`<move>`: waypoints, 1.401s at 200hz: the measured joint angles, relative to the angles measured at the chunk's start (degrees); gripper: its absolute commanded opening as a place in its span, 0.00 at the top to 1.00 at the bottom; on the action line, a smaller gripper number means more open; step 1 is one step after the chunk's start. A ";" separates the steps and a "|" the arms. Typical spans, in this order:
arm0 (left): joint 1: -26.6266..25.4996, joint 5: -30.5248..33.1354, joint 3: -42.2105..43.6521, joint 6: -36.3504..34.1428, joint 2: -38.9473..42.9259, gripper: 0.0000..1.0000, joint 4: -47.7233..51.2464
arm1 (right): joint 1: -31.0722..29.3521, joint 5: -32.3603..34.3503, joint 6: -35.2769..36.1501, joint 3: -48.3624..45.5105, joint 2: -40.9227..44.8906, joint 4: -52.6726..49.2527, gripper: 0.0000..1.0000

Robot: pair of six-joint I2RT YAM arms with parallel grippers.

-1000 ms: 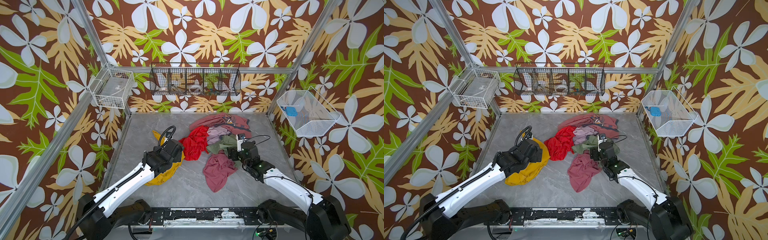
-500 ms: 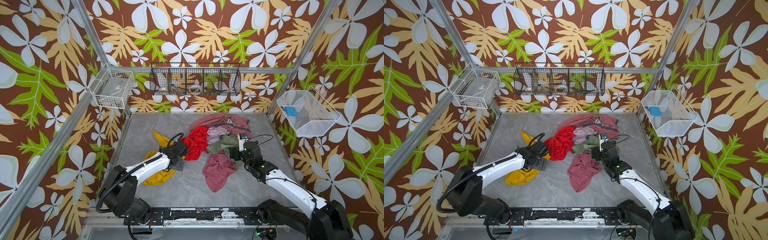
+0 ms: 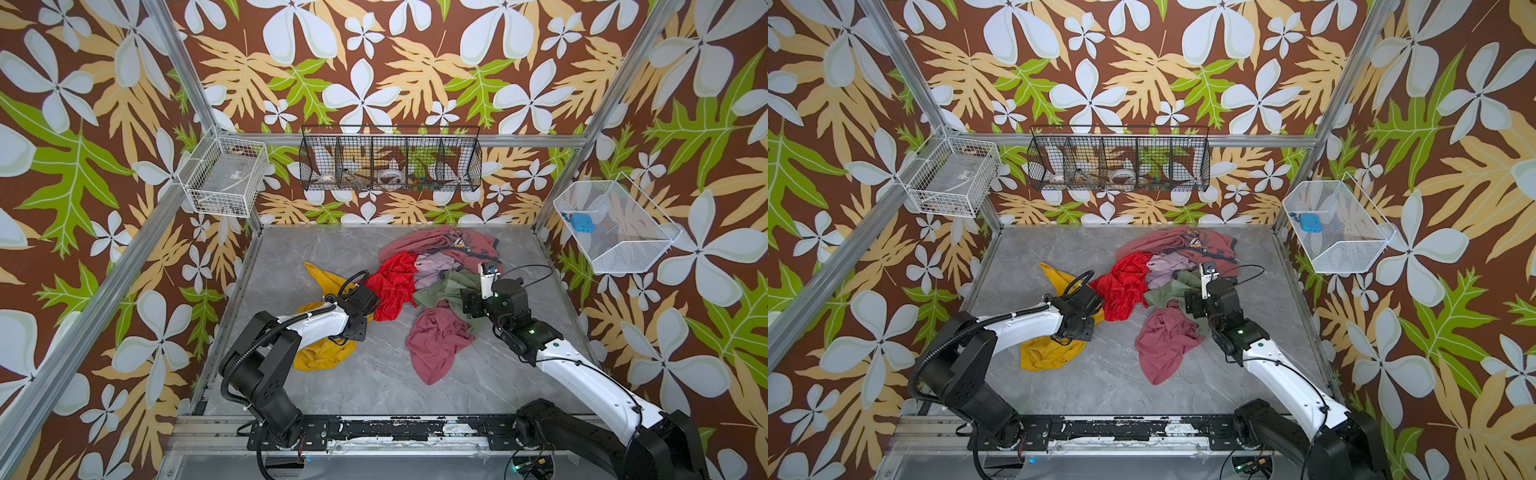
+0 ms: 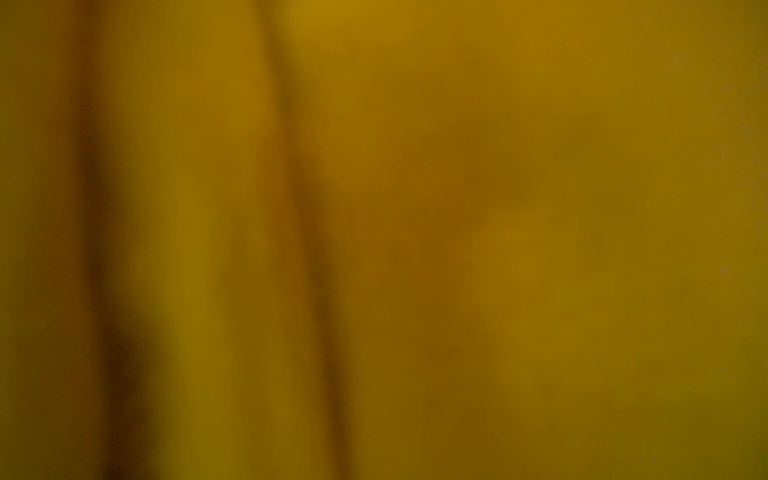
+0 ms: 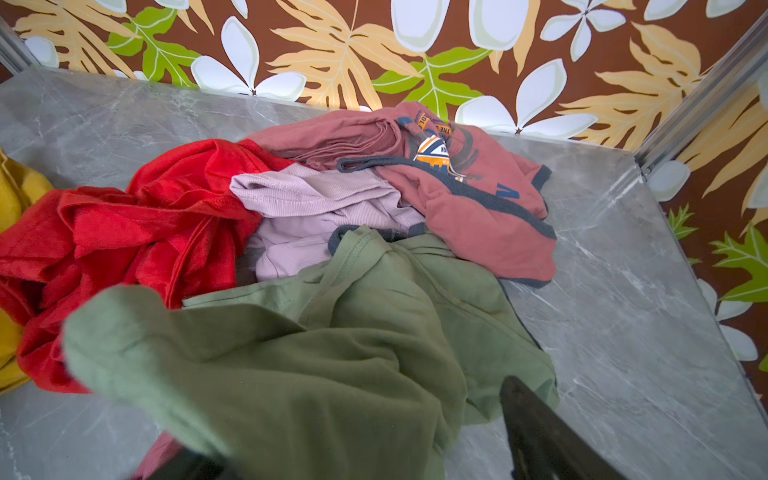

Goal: Pick out a specific cloth from the pile

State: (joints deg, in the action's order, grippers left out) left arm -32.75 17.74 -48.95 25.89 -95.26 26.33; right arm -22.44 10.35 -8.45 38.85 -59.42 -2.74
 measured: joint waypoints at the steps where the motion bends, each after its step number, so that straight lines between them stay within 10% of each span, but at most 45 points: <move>1: 0.07 0.09 0.09 -0.07 0.09 0.75 -0.09 | 0.00 0.00 0.11 0.13 0.07 -0.07 0.18; 24: 1.68 0.11 1.90 0.50 3.48 1.00 -1.25 | -1.40 0.24 1.86 2.93 0.68 -0.72 0.19; 146: 20.31 -4.72 4.76 1.88 22.82 1.00 2.51 | -29.73 3.08 7.19 41.53 -44.98 -8.41 0.25; 211: 26.36 -7.58 4.24 -0.98 24.33 1.00 -1.29 | -27.41 -6.99 2.12 58.14 -66.29 -8.24 0.30; 280: 26.77 -11.91 2.67 -4.92 20.92 1.00 -7.19 | -20.39 -11.56 -3.32 46.73 -65.59 -5.51 0.31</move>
State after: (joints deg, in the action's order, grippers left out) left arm -5.98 5.82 -46.28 20.97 -74.35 19.14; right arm -42.83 -1.21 -11.77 85.58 -125.01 -8.25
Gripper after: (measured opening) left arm 0.180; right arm 0.692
